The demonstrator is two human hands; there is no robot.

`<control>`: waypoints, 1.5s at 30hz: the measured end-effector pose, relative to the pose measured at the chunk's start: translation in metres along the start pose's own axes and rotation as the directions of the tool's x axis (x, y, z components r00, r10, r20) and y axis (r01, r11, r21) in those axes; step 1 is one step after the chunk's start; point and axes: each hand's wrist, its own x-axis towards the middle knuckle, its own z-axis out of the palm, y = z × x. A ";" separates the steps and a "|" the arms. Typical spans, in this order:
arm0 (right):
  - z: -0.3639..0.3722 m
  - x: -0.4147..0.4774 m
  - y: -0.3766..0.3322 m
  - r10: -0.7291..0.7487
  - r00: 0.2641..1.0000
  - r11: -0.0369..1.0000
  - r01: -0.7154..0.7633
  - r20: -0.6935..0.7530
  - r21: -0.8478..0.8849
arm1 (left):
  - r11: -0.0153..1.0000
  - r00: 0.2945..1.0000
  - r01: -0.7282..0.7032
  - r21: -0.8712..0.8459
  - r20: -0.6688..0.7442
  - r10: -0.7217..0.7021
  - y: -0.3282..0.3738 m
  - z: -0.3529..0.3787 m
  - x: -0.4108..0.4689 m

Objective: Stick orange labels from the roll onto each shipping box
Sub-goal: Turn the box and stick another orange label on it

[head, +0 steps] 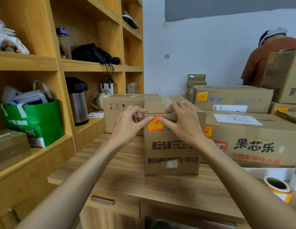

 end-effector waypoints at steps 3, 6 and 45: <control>0.003 -0.001 -0.001 -0.007 1.000 0.999 0.006 -0.021 -0.034 | 1.000 1.000 -0.014 0.008 -0.021 0.014 0.002 0.006 0.000; 0.003 -0.002 -0.001 -0.026 0.999 0.998 0.025 -0.021 -0.053 | 0.999 0.999 -0.032 0.023 -0.024 0.032 0.000 0.007 0.000; -0.016 -0.007 0.011 -0.153 0.981 0.982 0.164 0.119 -0.091 | 0.973 0.981 -0.161 0.165 0.133 0.140 -0.025 0.002 -0.013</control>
